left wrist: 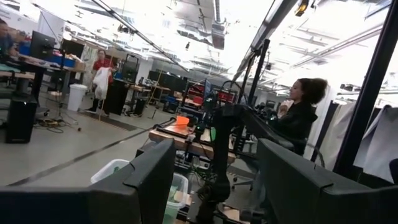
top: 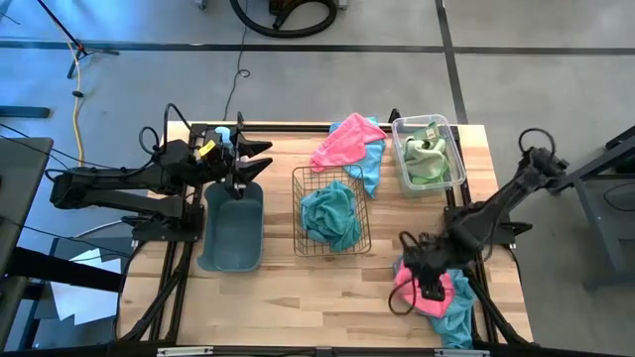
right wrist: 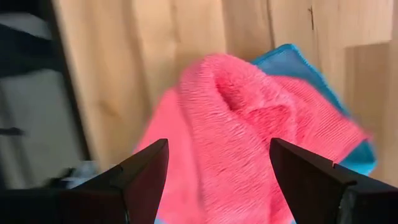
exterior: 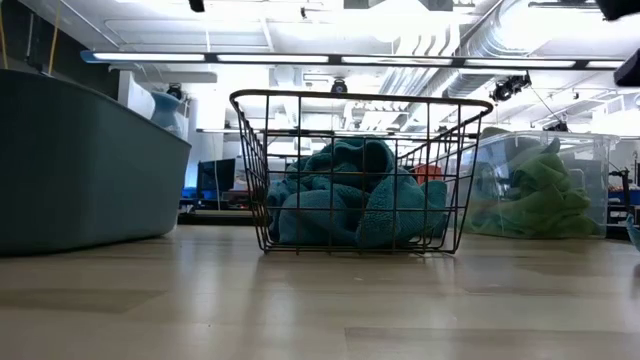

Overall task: Sort microfiber towel by color & place in baskets
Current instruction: Put the bottom pink towel into the blue bin

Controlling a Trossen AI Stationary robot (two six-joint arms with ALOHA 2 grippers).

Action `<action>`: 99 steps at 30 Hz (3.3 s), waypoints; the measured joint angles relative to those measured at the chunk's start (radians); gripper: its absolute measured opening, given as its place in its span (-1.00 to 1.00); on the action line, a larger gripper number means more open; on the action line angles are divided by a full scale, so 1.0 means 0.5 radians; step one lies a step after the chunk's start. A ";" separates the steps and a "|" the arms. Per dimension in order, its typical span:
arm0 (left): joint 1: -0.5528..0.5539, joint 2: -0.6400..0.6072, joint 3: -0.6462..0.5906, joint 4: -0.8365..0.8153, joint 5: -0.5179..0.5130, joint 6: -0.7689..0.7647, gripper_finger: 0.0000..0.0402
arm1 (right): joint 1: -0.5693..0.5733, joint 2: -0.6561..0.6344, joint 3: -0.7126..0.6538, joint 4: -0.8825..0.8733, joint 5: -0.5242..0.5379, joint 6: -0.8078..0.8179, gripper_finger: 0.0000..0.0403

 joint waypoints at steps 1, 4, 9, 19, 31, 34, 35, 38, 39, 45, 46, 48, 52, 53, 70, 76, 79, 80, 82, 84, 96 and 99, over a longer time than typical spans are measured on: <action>0.000 0.000 0.000 0.000 0.001 -0.022 0.07 | 0.021 0.050 0.000 0.001 0.036 -0.029 0.37; 0.000 0.000 0.000 -0.001 0.001 -0.063 0.07 | 0.062 0.199 0.000 0.001 0.090 -0.110 0.37; 0.000 0.000 0.000 -0.013 0.001 -0.069 0.07 | 0.108 0.408 0.000 0.028 0.074 -0.113 0.37; 0.000 0.000 -0.001 -0.015 0.002 -0.172 0.07 | 0.159 0.728 0.000 0.188 0.060 -0.061 0.36; 0.000 0.000 -0.001 -0.015 0.002 -0.191 0.07 | 0.159 0.715 0.001 0.187 0.032 -0.080 -0.89; 0.000 0.000 -0.001 -0.014 0.002 -0.234 0.07 | 0.159 0.631 0.001 0.184 0.025 -0.059 -0.89; 0.000 0.000 -0.001 -0.014 0.002 -0.240 0.07 | 0.159 0.589 0.000 0.179 0.025 -0.055 -0.89; 0.000 0.000 -0.001 -0.015 0.002 -0.240 0.07 | 0.149 0.431 0.000 0.159 0.030 -0.026 -0.97; 0.000 0.000 -0.001 -0.015 0.002 -0.240 0.07 | 0.146 0.369 0.000 0.154 0.040 -0.041 -0.97; 0.000 0.000 -0.001 -0.015 -0.001 -0.221 0.07 | 0.107 -0.040 0.000 0.069 0.191 -0.065 -0.98; 0.000 0.000 -0.001 -0.016 -0.001 -0.209 0.07 | 0.097 -0.104 0.000 0.055 0.205 -0.070 -0.98; 0.000 0.000 -0.001 -0.015 -0.002 -0.189 0.07 | 0.078 -0.232 0.000 0.021 0.223 -0.076 -0.98; 0.000 0.000 -0.001 -0.015 -0.003 -0.189 0.07 | 0.047 -0.426 0.000 -0.040 0.221 -0.077 -0.98; 0.000 0.000 -0.001 -0.015 -0.003 -0.189 0.07 | 0.042 -0.457 0.000 -0.045 0.225 -0.075 -0.96; 0.000 0.000 -0.001 -0.038 -0.007 -0.187 0.07 | -0.002 0.037 -0.001 0.001 0.350 -0.015 -0.84; 0.000 0.000 -0.001 -0.037 -0.006 -0.187 0.07 | -0.074 0.213 -0.001 0.208 0.368 -0.009 -0.54; 0.000 0.000 -0.001 -0.038 -0.006 -0.187 0.07 | -0.102 0.263 -0.001 0.235 0.375 -0.009 -0.35; 0.000 -0.001 -0.001 -0.038 -0.006 -0.187 0.07 | -0.107 0.279 -0.001 0.234 0.383 -0.010 -0.29; 0.000 0.000 -0.001 -0.038 -0.006 -0.187 0.07 | -0.118 0.310 -0.001 0.235 0.383 -0.022 -0.19; 0.000 0.000 -0.001 -0.040 -0.006 -0.187 0.07 | -0.123 0.341 -0.001 0.243 0.384 -0.064 -0.14; 0.000 -0.001 -0.001 -0.076 -0.005 -0.188 0.07 | -0.127 0.462 -0.001 0.349 0.373 -0.137 -0.49; 0.000 -0.001 -0.001 -0.076 -0.005 -0.188 0.07 | -0.130 0.454 -0.001 0.347 0.273 -0.176 -0.82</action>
